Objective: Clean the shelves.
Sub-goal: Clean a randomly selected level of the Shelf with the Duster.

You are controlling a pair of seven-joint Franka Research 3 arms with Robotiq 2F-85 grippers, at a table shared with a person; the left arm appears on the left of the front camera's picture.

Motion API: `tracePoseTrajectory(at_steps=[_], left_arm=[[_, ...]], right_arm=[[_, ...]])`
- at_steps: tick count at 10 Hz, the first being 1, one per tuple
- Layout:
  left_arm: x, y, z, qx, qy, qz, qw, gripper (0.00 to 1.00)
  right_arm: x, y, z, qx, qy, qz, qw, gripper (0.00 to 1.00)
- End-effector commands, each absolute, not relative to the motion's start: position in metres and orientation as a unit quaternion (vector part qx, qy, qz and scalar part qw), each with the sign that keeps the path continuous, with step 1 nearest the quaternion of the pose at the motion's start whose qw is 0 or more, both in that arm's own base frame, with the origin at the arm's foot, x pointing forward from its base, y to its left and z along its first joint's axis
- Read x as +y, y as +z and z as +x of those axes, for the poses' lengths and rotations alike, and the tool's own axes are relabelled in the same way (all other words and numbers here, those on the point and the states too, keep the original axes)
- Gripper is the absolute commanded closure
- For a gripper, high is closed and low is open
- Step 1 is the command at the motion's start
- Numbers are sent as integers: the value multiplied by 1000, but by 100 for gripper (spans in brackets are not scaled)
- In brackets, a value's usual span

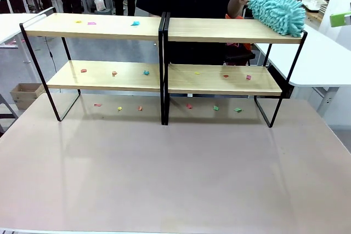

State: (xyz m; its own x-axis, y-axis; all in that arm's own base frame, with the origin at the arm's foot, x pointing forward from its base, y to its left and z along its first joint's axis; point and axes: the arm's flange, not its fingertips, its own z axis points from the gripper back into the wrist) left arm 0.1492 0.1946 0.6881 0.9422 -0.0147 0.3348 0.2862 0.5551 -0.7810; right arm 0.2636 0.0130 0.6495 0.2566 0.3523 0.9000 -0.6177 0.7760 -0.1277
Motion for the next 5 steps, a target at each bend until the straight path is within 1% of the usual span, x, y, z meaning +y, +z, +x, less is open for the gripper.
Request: tracePoseTrajectory(at_steps=[1, 2, 3, 4, 5], left_arm=[[181, 700, 160, -162, -96, -470, 862, 87], [167, 709, 171, -184, -77, -453, 869, 87], [140, 725, 185, -200, -94, -425, 878, 87], [109, 741, 201, -183, -143, -415, 880, 87], [72, 753, 220, -192, -151, -389, 888, 87]], right_arm=[[12, 650, 264, -526, 310, 129, 781, 0], [12, 650, 264, -526, 310, 129, 781, 0], [12, 650, 264, -526, 310, 129, 781, 0], [12, 650, 264, -526, 310, 129, 781, 0], [12, 650, 264, -526, 310, 129, 781, 0]])
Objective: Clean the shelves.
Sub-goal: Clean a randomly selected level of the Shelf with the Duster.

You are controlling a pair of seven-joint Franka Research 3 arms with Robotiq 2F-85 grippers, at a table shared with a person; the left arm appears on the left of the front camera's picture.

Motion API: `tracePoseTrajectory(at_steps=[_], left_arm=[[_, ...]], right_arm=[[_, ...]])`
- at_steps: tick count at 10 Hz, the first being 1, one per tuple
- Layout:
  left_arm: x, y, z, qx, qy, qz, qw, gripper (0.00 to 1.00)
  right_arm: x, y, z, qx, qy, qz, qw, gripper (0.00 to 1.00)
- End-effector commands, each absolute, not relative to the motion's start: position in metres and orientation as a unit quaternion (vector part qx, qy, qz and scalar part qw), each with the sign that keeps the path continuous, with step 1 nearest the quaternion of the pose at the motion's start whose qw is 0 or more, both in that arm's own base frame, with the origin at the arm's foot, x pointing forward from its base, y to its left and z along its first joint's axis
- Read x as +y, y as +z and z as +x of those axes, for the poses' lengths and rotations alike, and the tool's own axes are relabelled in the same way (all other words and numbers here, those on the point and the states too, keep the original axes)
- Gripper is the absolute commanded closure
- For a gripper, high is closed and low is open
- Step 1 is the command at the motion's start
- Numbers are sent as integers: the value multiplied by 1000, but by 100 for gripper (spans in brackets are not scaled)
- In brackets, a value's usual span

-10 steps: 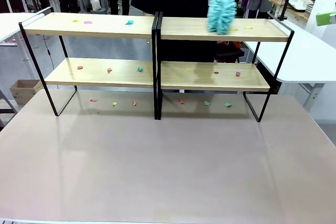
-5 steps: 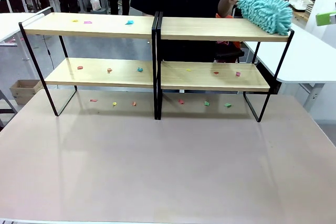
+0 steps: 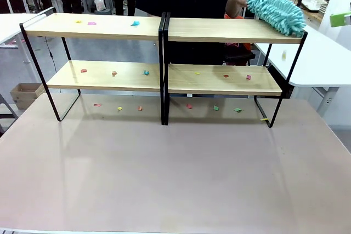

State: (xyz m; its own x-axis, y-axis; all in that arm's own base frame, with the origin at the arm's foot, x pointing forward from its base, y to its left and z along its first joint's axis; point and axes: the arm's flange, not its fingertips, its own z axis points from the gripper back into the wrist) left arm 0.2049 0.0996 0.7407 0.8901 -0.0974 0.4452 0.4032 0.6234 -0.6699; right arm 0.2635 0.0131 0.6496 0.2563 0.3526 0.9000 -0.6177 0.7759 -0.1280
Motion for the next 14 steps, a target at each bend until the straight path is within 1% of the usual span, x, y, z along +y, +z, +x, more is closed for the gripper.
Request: tracePoseTrajectory(at_steps=[1, 2, 3, 4, 5, 6, 7, 8, 9, 10, 11, 13, 14], left_arm=[[35, 761, 237, -166, -169, -403, 884, 87], [-2, 763, 255, -147, -161, -394, 893, 87], [-31, 761, 267, -150, -145, -359, 910, 87], [-54, 762, 274, -139, -158, -349, 913, 87], [-54, 767, 268, -146, -208, -375, 892, 87], [-54, 757, 269, -144, -168, -363, 905, 87], [-70, 758, 275, -140, -184, -362, 903, 87], [-87, 748, 271, -166, -144, -339, 915, 87], [-109, 744, 286, -209, -54, -312, 925, 87], [-128, 747, 300, -210, -12, -305, 929, 87], [-145, 747, 324, -208, 56, -274, 937, 87], [-165, 729, 368, -172, 54, -250, 951, 87], [-167, 723, 381, -161, 56, -256, 952, 87]], right_arm=[[12, 650, 264, -526, 310, 129, 781, 0], [12, 650, 264, -526, 310, 129, 781, 0], [12, 650, 264, -526, 310, 129, 781, 0], [12, 650, 264, -526, 310, 129, 781, 0], [12, 650, 264, -526, 310, 129, 781, 0], [12, 650, 264, -526, 310, 129, 781, 0], [12, 650, 264, -526, 310, 129, 781, 0], [12, 650, 264, -526, 310, 129, 781, 0], [12, 650, 264, -526, 310, 129, 781, 0], [12, 650, 264, -526, 310, 129, 781, 0], [12, 650, 264, -526, 310, 129, 781, 0], [12, 650, 264, -526, 310, 129, 781, 0], [12, 650, 264, -526, 310, 129, 781, 0]])
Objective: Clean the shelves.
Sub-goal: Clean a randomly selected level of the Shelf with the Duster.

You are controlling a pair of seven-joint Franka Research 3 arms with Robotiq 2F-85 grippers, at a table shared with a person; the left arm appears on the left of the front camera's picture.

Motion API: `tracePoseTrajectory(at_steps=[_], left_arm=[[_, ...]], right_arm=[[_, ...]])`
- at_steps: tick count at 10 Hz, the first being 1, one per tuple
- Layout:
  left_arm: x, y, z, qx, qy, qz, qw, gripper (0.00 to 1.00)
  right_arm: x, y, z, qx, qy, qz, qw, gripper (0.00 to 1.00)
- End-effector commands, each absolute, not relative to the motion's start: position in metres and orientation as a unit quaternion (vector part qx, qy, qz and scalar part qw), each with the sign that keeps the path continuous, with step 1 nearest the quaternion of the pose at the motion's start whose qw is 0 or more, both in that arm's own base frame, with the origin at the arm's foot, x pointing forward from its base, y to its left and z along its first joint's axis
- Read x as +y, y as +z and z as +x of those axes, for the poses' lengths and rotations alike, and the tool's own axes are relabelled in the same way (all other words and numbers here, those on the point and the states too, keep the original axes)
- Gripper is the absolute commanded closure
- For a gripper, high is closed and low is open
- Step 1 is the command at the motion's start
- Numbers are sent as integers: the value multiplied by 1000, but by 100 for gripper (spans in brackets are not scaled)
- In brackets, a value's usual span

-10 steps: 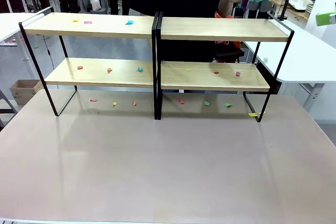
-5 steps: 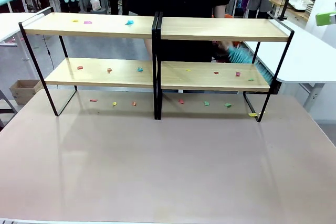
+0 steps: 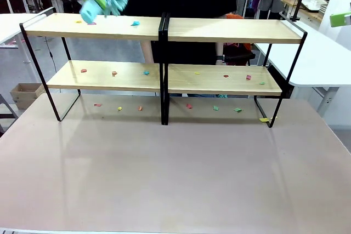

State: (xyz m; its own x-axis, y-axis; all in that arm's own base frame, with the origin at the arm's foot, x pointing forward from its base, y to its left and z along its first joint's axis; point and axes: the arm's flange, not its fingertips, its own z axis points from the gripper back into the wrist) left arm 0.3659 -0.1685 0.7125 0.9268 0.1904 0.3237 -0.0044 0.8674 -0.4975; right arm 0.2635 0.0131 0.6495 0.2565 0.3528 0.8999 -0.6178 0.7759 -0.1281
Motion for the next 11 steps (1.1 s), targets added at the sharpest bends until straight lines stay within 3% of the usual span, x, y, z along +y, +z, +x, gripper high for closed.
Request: tracePoseTrajectory(at_steps=[1, 5, 9, 11], left_arm=[[-170, 714, 393, -158, 46, -261, 951, 87], [-186, 692, 416, -173, 4, -291, 941, 87], [-191, 672, 418, -116, -18, -272, 955, 87], [-186, 672, 412, -132, -22, -244, 960, 87]], right_arm=[[12, 650, 264, -526, 310, 129, 781, 0], [12, 650, 264, -526, 310, 129, 781, 0], [12, 650, 264, -526, 310, 129, 781, 0], [12, 650, 264, -526, 310, 129, 781, 0]])
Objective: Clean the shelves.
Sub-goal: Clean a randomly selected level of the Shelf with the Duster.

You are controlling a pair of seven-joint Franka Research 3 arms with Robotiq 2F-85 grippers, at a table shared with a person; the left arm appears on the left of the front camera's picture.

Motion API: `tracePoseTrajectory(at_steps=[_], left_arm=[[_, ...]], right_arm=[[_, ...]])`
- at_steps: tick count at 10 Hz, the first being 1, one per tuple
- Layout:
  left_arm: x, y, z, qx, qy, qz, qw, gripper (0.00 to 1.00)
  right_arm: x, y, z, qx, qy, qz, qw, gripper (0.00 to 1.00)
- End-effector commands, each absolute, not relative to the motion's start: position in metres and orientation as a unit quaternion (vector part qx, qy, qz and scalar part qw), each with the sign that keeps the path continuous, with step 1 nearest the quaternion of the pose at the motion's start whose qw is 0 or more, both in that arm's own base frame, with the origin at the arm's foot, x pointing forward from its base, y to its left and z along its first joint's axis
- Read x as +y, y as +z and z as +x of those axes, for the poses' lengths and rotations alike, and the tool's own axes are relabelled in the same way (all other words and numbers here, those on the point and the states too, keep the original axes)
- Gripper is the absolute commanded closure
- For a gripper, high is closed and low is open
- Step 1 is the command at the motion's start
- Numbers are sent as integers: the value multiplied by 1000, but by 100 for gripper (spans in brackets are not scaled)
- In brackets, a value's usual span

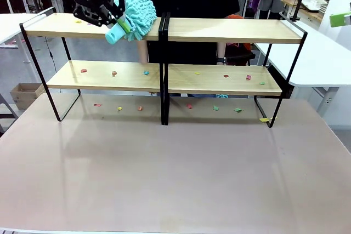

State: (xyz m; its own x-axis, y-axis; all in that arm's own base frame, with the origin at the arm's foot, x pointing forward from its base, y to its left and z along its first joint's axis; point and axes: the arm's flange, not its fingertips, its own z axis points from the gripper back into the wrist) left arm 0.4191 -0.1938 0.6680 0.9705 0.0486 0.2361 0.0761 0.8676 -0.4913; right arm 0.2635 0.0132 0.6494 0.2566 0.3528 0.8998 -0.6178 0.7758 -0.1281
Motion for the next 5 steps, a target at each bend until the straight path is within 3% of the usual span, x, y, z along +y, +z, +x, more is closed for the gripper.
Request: tracePoseTrajectory(at_steps=[1, 5], left_arm=[[-178, 673, 407, -142, -22, -232, 962, 87], [-117, 659, 405, -131, 30, -139, 981, 87]], right_arm=[[12, 650, 264, -526, 310, 129, 781, 0], [12, 650, 264, -526, 310, 129, 781, 0]])
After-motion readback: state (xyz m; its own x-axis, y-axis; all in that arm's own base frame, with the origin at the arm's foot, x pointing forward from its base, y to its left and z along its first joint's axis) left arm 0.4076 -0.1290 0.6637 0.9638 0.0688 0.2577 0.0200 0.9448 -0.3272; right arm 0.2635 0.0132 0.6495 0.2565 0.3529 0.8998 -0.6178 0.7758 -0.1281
